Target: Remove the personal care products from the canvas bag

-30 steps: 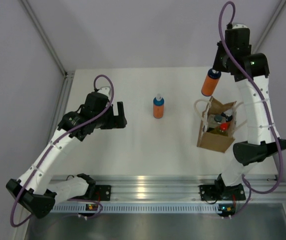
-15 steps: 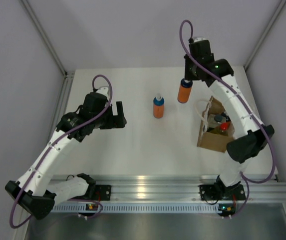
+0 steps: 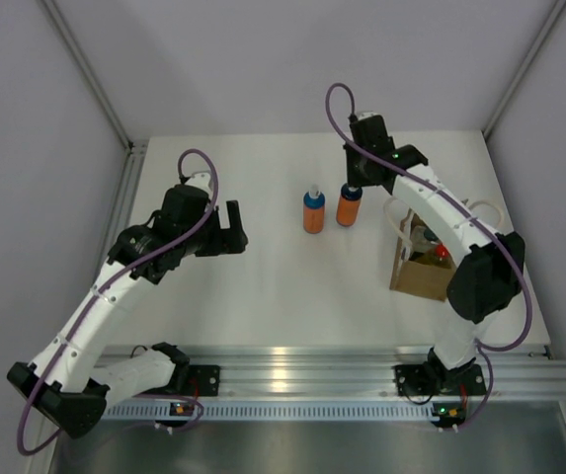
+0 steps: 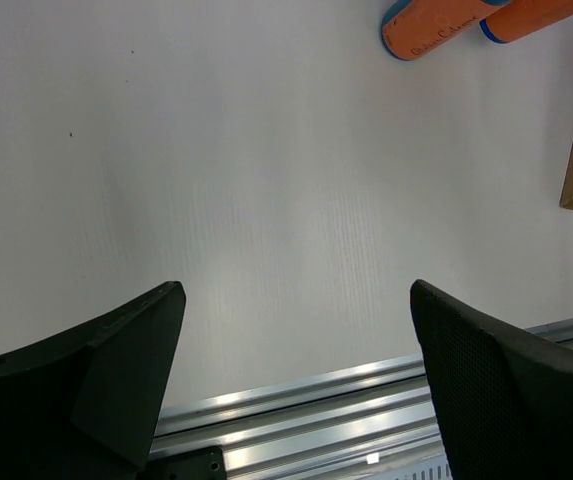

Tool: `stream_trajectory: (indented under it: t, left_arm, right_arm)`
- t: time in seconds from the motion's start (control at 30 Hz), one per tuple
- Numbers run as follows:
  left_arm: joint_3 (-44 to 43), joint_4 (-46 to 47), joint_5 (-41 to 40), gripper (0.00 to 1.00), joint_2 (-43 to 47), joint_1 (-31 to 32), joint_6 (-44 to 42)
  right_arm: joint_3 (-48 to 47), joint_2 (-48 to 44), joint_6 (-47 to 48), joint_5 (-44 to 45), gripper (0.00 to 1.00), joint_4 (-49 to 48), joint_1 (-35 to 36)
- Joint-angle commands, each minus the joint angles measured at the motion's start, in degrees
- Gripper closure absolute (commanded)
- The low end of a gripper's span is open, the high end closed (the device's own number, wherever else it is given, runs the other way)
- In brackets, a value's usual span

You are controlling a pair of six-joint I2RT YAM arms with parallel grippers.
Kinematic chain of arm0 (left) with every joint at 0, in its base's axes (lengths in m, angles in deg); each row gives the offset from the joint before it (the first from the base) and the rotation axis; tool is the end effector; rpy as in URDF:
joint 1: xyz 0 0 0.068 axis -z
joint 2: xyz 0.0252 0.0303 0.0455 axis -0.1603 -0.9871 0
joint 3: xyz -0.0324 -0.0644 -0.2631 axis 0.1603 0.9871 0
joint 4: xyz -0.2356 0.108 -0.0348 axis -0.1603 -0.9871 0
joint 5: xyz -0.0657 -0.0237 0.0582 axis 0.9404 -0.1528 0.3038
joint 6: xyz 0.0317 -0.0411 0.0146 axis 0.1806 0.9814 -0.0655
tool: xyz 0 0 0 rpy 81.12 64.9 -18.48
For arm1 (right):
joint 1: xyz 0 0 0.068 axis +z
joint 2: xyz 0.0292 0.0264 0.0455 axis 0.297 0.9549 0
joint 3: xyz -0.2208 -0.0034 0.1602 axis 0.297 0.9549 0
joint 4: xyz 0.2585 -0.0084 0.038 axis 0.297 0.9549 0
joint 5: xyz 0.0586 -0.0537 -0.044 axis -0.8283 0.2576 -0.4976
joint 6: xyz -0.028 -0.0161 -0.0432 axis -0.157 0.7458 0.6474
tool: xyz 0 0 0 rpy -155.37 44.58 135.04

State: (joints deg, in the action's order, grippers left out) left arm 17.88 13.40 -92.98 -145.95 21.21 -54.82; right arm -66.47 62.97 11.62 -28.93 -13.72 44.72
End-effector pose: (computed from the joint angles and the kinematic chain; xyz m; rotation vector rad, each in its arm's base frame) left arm 0.1757 -0.0982 0.3724 -0.0137 2.3404 -0.3767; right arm 0.3528 0.1743 0.3523 -0.1436 2.2959 0.1194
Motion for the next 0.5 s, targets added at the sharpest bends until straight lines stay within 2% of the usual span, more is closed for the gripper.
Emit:
stream_trajectory:
  t: [0.0,0.27,0.3,0.33,0.4,0.43,0.47]
  left_arm:
    - [0.32,2.19,-0.99,0.01,1.32,0.15,0.31]
    - [0.58,2.10,-0.99,0.01,1.49,0.06,0.49]
    - [0.58,2.10,-0.99,0.01,1.49,0.15,0.49]
    - [0.58,2.10,-0.99,0.02,1.49,0.06,0.49]
    - [0.58,2.10,-0.99,0.02,1.58,0.15,0.40]
    - [0.58,2.10,-0.99,0.02,1.58,0.06,0.40]
    - [0.67,2.10,-0.91,0.01,1.67,0.06,0.31]
  right_arm:
    - [1.00,-2.34,-0.24,-0.40,1.00,-11.27,1.21]
    - [4.96,-1.11,0.20,-1.02,1.00,-13.04,1.56]
    - [5.22,-0.93,0.11,-0.93,0.96,-13.04,1.48]
    - [5.66,-0.84,0.02,-0.50,0.82,-13.04,1.47]
    - [6.10,-0.93,-0.24,-0.23,0.72,-13.04,1.56]
    - [6.36,-1.10,-0.24,-0.05,0.62,-13.04,1.56]
    - [6.37,-1.11,-0.42,0.21,0.60,-13.04,1.74]
